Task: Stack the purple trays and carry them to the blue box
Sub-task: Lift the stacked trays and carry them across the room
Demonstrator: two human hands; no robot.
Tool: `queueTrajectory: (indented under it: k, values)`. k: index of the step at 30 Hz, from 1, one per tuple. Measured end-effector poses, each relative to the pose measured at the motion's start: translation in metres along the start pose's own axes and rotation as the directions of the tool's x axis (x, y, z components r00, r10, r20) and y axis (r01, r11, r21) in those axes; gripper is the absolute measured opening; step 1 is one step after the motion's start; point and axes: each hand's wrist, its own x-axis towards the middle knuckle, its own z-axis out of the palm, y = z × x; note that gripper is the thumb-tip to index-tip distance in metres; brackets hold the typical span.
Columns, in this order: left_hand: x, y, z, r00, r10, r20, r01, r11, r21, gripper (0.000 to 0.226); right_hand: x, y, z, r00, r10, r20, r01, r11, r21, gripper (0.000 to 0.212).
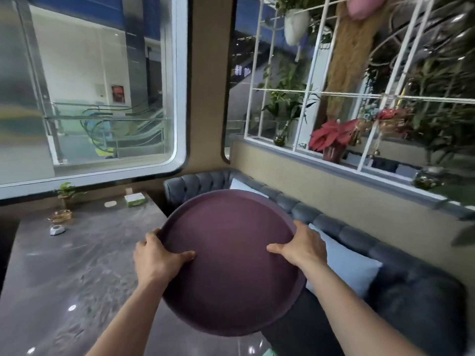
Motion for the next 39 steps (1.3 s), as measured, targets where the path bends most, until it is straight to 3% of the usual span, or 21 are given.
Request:
queueTrajectory:
  k: [5,12,17,23,27,31,39]
  values:
    - [-0.041,0.051,0.056,0.984,0.119,0.132,-0.112,0.992,-0.059,0.109,-0.011,0.073,-0.062,0.989,0.127,-0.077,-0.127,0.992,0.005,0.114]
    - [-0.132,0.128,0.135,0.916,0.252,0.312,-0.231,0.967,-0.103,0.112,-0.052,0.185,-0.161,0.925,0.299,-0.235,-0.299,0.954,0.033,0.101]
    - [-0.223,0.179,0.186,0.845,0.344,0.410,-0.302,0.939,-0.167,0.109,-0.099,0.269,-0.235,0.846,0.407,-0.344,-0.415,0.908,0.055,0.099]
    - [-0.349,0.231,0.243,0.707,0.469,0.529,-0.416,0.881,-0.225,0.099,-0.180,0.368,-0.318,0.705,0.553,-0.445,-0.571,0.814,0.108,0.098]
    - [-0.436,0.260,0.272,0.573,0.521,0.633,-0.447,0.846,-0.292,0.105,-0.248,0.423,-0.363,0.587,0.633,-0.505,-0.664,0.733,0.148,0.083]
    - [-0.523,0.281,0.294,0.412,0.571,0.710,-0.457,0.804,-0.381,0.105,-0.317,0.464,-0.400,0.449,0.696,-0.560,-0.740,0.641,0.204,0.085]
    - [-0.676,0.307,0.313,0.062,0.619,0.783,-0.403,0.733,-0.547,0.094,-0.445,0.507,-0.439,0.093,0.767,-0.635,-0.855,0.388,0.343,0.084]
